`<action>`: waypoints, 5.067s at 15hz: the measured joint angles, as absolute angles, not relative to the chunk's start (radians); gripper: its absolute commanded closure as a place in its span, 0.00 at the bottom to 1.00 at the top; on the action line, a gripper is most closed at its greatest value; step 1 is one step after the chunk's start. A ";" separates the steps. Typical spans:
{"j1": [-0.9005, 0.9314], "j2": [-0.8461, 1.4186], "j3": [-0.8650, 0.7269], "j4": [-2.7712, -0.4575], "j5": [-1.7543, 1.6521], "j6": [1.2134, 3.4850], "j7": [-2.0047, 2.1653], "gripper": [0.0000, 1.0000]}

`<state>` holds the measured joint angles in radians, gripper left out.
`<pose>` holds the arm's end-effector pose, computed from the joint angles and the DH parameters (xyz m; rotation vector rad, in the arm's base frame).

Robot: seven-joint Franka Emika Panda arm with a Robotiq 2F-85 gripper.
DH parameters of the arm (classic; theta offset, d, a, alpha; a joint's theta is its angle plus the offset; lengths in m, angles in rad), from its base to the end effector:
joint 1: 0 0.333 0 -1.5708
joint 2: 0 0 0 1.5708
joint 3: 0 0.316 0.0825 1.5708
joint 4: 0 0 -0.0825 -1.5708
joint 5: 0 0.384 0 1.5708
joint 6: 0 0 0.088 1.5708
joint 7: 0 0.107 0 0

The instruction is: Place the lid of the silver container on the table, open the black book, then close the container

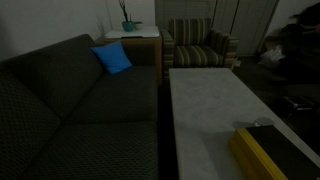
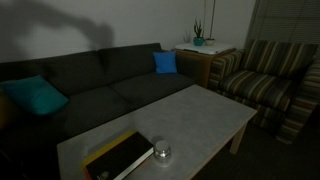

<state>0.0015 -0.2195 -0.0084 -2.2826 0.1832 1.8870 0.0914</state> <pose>0.4577 0.0103 0.4309 -2.9557 0.2525 0.2724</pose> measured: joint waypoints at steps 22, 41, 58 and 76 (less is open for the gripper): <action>-0.016 0.004 -0.054 -2.276 0.190 2.024 -0.028 0.00; -0.102 0.542 -0.072 -2.157 0.069 2.422 0.000 0.00; -0.094 0.901 -0.052 -1.666 0.105 2.444 0.039 0.00; -0.141 1.501 -0.007 -0.874 0.106 1.905 -0.020 0.00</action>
<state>-0.1408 1.5011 -0.0069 -0.8743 0.1058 1.9050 -0.0204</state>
